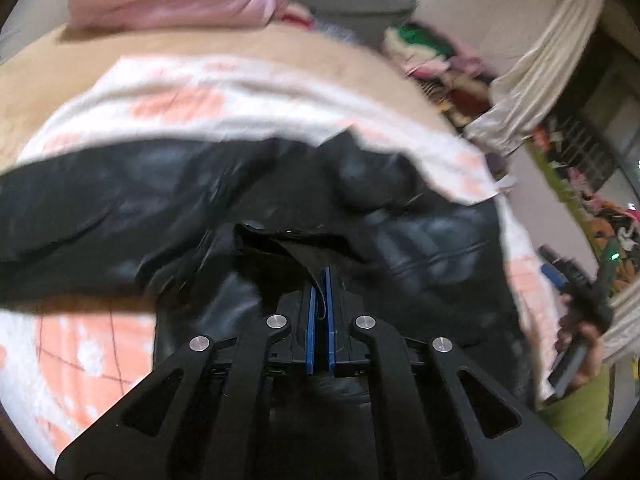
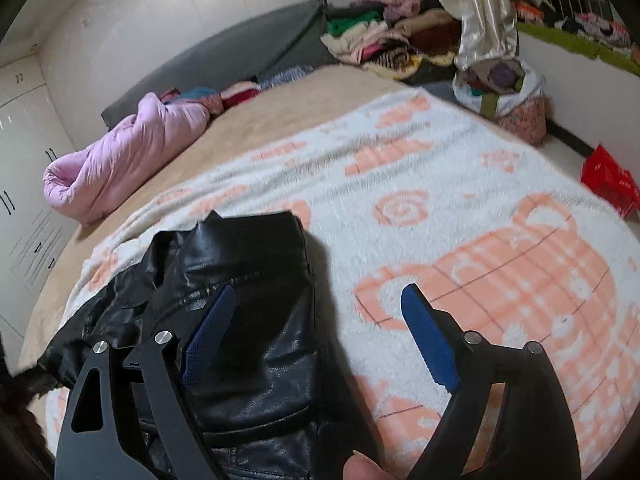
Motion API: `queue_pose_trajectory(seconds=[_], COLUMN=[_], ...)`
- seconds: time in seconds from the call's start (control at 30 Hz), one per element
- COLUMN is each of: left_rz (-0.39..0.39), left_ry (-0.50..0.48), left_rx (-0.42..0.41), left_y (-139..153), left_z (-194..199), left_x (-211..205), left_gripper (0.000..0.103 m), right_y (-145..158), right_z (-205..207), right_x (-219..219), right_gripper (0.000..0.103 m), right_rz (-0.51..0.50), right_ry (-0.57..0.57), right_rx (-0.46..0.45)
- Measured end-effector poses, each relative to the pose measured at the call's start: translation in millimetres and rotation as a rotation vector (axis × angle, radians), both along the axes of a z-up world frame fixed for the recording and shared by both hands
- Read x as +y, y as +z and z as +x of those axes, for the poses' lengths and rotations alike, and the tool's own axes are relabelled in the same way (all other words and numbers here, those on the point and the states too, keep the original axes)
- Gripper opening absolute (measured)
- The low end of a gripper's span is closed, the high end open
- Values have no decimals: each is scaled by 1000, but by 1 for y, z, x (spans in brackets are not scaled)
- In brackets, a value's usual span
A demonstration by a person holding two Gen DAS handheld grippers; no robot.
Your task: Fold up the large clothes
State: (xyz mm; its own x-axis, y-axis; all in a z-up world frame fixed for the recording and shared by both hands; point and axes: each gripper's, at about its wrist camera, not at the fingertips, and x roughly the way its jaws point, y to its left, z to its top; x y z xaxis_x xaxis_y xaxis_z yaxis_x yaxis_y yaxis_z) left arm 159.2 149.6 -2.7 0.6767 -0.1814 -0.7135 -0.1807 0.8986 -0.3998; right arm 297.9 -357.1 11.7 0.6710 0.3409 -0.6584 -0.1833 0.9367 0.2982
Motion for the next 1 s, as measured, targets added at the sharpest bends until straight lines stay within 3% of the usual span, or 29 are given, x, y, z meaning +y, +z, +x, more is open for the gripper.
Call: queue_pose_trajectory(seconds=[0.07,0.13,0.2,0.27,0.33,0.4,0.53,0.6,0.63,0.67,0.7,0.73,0.77,0.8,0.9,1.0], left_rz=[-41,-54,-64,-79,-111,-154,-163,-156,-136,-70,-45,-6,-7,-31,13,63], left_ry=[-2,-5,-9,-17,-15,-23,1,21,31,52,53,69,60,49,48,52], left_rx=[14,-12,-50,-60,-47,-37,50,65,73,83,78,73,55,36,-77,-155], left_y=[-4,4,9,10,8,1,-23,-31,-34,-36,-35,-33,-28,-24,15,42], left_z=[1,0,0,3,6,12,35,41,44,48,48,49,48,46,30,20], left_x=[9,12,15,18,20,24,25,23,21,16,13,10,10,11,8,10], left_gripper=[0,8,36,52,57,74,77,76,69,28,11,1,0,0,0,0], right_y=[-4,-7,-11,-15,-22,-30,-48,-54,-57,-58,-59,-57,-55,-53,-48,-52], right_z=[12,31,51,65,82,95,110,114,115,115,115,114,113,113,115,115], right_x=[1,2,7,12,16,18,24,27,28,28,29,29,29,27,18,28], right_gripper=[84,84,84,84,84,84,84,81,71,56,46,35,20,18,15,15], right_rz=[27,74,106,105,103,129,175,183,194,203,204,181,164,165,217,115], right_ry=[20,55,84,95,98,103,144,154,159,166,178,172,165,159,121,98], right_rx=[36,75,113,132,155,192,233,250,257,259,257,244,230,222,203,184])
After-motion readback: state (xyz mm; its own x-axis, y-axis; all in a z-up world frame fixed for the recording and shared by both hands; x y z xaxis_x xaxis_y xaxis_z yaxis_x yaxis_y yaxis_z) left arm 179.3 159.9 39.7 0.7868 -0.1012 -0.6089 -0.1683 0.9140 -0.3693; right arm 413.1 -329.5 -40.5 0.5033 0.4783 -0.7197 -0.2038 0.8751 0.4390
